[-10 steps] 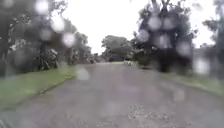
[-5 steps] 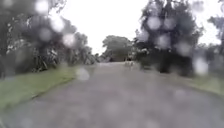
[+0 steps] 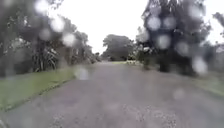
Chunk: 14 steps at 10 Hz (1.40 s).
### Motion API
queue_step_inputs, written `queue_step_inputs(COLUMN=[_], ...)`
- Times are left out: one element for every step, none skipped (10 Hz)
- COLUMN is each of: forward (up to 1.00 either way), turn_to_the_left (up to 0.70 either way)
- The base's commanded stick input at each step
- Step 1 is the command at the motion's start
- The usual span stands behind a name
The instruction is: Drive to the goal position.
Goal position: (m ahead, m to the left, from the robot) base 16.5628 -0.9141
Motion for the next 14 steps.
queue_step_inputs(forward=[1.0,1.0,1.0,1.0,1.0,1.0,1.0,1.0,1.0,1.0,1.0,1.0,1.0,1.0], turn_to_the_left=[0.0,0.0,0.0,0.0,0.0,0.0,0.0,0.0,0.0,0.0,0.0,0.0,0.0,-0.29])
